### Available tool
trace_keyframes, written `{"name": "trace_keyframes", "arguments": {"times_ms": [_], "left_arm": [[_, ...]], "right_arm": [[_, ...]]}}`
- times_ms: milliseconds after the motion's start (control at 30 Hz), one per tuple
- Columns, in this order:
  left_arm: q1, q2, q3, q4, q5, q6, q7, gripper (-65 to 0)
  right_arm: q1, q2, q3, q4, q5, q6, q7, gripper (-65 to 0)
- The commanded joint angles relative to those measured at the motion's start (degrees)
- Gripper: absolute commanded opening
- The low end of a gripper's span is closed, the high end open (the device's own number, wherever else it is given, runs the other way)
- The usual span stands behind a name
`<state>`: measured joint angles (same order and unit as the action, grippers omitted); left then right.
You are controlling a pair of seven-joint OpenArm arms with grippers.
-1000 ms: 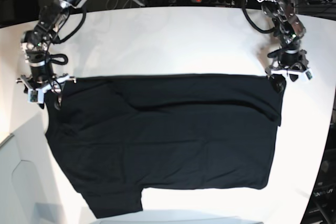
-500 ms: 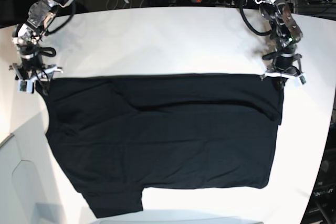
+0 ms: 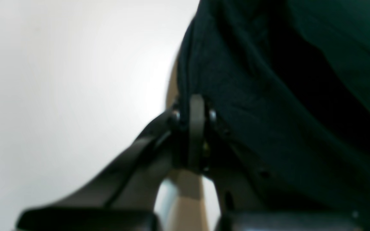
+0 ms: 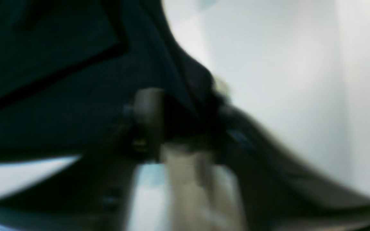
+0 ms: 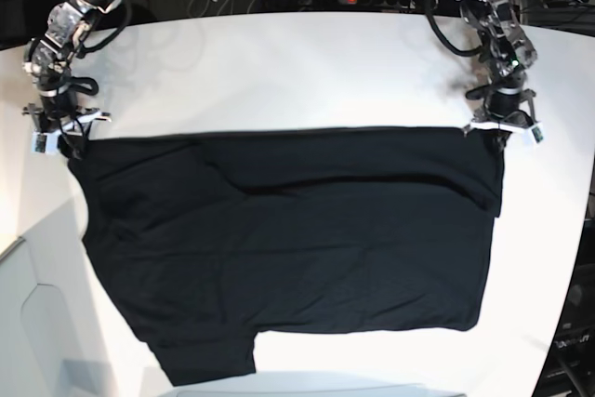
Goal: Fold the T-shirt properly
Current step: 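Drag the shirt back toward the collar side, stretching it flat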
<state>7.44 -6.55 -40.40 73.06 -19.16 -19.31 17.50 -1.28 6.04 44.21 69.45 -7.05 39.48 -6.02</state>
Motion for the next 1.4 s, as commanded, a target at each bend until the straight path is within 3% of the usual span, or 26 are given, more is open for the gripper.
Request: {"name": "trace_keyframes", "arguments": {"times_ms": [0,33,433,767,833,1000,1200,1367], "left_arm": [[0.16,-0.71,-0.26,1.18,0.12,0.19,-0.05,-64.9],[0.60,-0.71,-0.26,1.36,0.12,0.19,-0.05,-64.9],[8.69,-0.35,-2.37,17.18,0.04,0.19,-0.05,-64.9],[7.02,-0.71,-2.28,25.62,0.56,0.54,0.31,-64.9],[5.17,-0.79,-2.28,25.45,0.56,0.54,3.21,-64.9],[-0.63,-1.94,-2.63,25.27,0.56,0.54,13.23,-64.9],[-3.79,-2.03,-5.62,25.01,0.56,0.45,14.20,-64.9],[-4.32,-3.17,-7.03,25.18,0.30,0.37,14.28,-64.9]], "right_arm": [[-0.17,1.21,0.23,0.13,-2.23,0.52,-2.55,-60.0],[-0.70,1.21,0.23,0.48,-2.23,0.52,-2.55,-65.0],[-7.03,0.15,0.23,18.24,-2.05,0.52,-2.64,-65.0],[-0.17,0.42,-2.49,25.89,-2.23,0.52,-2.64,-65.0],[1.85,0.42,-3.72,25.89,-2.49,0.52,-2.73,-65.0],[7.21,-0.20,-7.06,25.54,-9.96,0.52,-3.25,-65.0],[11.87,-0.64,-7.06,24.48,-10.14,0.52,-11.69,-65.0],[12.66,0.59,-7.06,23.78,-10.14,0.52,-12.92,-65.0]]}}
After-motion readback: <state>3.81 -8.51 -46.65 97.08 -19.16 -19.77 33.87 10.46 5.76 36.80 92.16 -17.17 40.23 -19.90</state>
